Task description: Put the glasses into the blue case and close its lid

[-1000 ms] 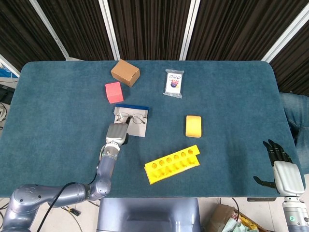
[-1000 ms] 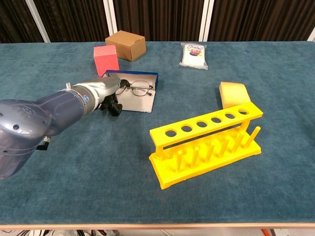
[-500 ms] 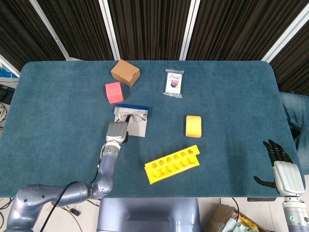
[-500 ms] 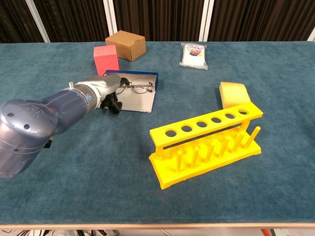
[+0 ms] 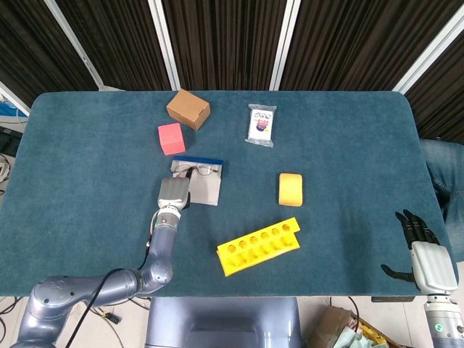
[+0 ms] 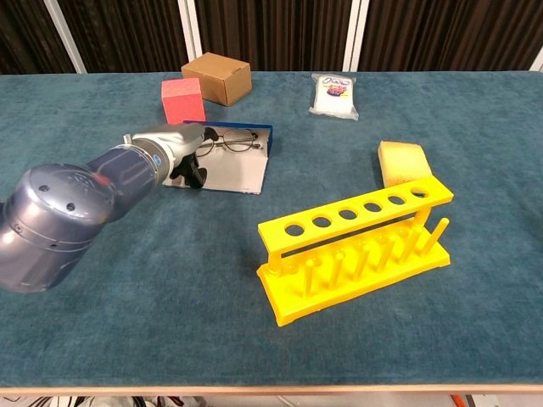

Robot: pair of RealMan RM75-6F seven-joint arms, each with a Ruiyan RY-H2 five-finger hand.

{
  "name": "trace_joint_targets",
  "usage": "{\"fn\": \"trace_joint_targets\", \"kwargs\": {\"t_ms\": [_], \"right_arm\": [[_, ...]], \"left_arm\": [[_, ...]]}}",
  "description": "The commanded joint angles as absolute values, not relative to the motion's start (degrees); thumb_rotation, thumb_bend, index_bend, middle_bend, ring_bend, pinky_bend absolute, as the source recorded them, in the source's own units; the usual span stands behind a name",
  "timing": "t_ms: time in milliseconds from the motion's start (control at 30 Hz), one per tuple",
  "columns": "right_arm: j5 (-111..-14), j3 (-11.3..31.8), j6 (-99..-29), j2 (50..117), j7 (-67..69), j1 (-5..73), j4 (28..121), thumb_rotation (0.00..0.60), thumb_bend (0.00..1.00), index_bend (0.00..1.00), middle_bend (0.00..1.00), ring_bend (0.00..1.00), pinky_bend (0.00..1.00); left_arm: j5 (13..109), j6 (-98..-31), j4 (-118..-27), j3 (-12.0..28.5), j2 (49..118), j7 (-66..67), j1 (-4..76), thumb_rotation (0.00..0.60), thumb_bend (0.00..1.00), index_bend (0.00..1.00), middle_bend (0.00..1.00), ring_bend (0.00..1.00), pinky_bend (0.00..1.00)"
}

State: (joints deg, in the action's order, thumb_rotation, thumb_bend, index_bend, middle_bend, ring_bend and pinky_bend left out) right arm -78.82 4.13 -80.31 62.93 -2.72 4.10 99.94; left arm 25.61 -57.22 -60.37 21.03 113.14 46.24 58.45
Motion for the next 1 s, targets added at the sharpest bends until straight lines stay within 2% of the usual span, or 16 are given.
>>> {"fn": "trace_joint_targets", "kwargs": {"t_ms": [33,1000], "right_arm": [[-78.8,4.1,-80.3,62.9,-2.8,4.1,99.9,0.6,0.0,0.0,0.0,0.0,0.18],[-78.1,4.2,-79.9,62.7,-3.3,4.2,100.3,0.6,0.0,0.0,0.0,0.0,0.18]], "left_arm": [[25.6,-57.0,-59.5,21.5,113.5,46.6,58.9,0.6,0.57,0.0,0.77,0.78,0.78],[27.2,-58.1,-53.4,23.4,117.3,49.7,61.6,0.6,0.57,0.0,0.78,0.79,0.78]]}}
